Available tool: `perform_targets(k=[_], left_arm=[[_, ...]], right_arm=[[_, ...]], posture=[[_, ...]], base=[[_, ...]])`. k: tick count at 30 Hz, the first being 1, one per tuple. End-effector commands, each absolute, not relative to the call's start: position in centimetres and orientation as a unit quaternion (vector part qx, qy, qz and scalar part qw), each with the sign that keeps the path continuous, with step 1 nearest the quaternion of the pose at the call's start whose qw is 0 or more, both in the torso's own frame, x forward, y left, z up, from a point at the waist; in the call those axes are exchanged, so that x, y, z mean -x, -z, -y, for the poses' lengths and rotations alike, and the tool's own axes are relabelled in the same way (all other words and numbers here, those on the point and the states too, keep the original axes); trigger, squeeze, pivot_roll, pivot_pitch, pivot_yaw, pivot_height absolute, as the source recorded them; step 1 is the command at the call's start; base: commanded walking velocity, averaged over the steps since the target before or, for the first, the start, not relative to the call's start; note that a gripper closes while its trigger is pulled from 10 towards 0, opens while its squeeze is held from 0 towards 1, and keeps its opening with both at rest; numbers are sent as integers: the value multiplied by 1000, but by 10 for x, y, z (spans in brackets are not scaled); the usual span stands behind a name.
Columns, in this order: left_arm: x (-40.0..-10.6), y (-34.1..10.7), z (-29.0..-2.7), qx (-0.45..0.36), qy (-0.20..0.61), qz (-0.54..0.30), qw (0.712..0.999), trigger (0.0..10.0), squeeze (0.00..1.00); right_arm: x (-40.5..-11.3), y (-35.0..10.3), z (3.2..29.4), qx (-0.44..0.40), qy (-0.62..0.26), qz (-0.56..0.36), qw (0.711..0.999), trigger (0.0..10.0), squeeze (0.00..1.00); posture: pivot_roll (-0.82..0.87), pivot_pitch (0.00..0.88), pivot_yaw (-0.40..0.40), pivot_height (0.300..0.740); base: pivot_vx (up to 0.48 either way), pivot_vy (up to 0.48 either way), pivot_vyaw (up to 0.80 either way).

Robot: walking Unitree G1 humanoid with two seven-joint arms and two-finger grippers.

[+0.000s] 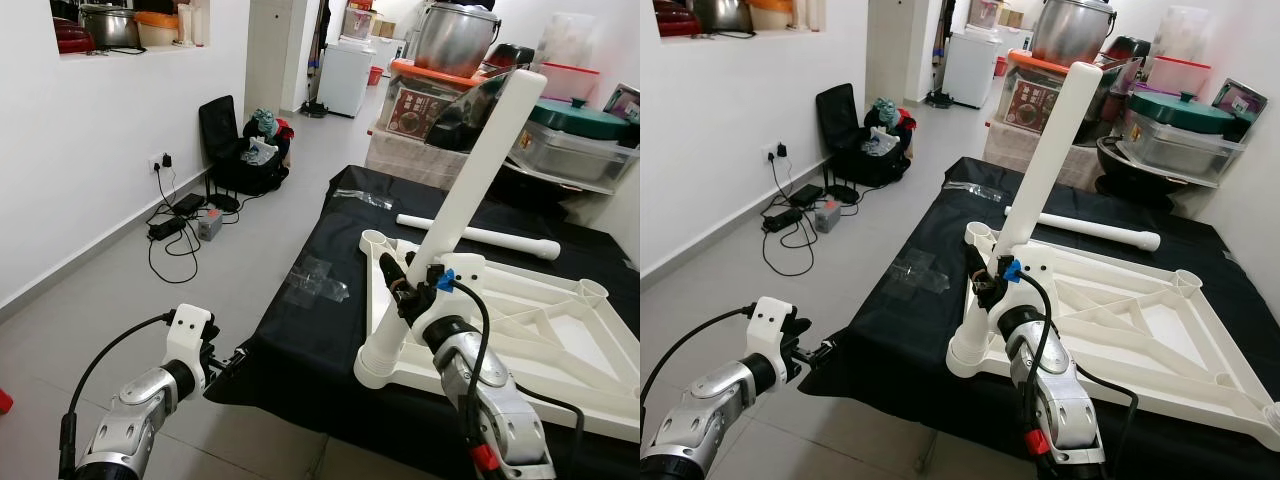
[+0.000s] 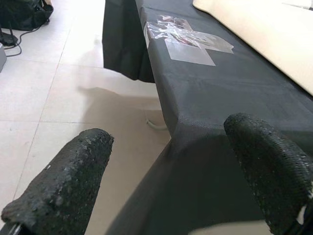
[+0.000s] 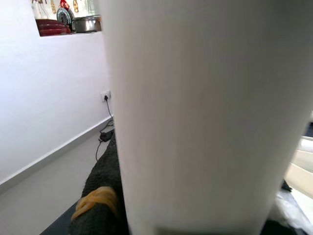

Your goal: Building children table

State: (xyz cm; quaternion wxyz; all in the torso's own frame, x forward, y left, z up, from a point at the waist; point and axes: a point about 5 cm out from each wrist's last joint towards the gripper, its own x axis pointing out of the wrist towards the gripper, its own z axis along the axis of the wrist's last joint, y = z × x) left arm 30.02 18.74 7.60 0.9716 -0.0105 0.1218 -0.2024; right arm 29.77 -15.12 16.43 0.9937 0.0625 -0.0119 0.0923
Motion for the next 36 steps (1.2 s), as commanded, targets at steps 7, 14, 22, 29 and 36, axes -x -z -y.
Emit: perform_targets(k=[7, 14, 22, 29, 36], left_arm=[[-302, -76, -181, 3, 215, -122, 969, 10000, 0], [-302, -75, -181, 4, 215, -123, 969, 10000, 0], [-302, -75, -181, 4, 215, -124, 969, 10000, 0], [-302, -74, -181, 4, 215, -124, 969, 10000, 0], [-301, -74, -181, 4, 214, -124, 969, 10000, 0]], right_arm=[[-293, -131, 161, -57, -61, -63, 994, 10000, 0], [-294, -134, 158, -53, -73, -57, 994, 10000, 0], [-293, -132, 155, -49, -84, -66, 993, 10000, 0], [-291, -127, 152, -43, -97, -80, 991, 10000, 0], [-291, -124, 151, -42, -105, -89, 990, 10000, 0]], posture=[[40, 0, -123, 740], [40, 0, -126, 740], [40, 0, -127, 740], [41, 0, -128, 740], [45, 0, -134, 740]], base=[[0, 0, 0], [0, 0, 0], [0, 0, 0], [0, 0, 0], [0, 0, 0]])
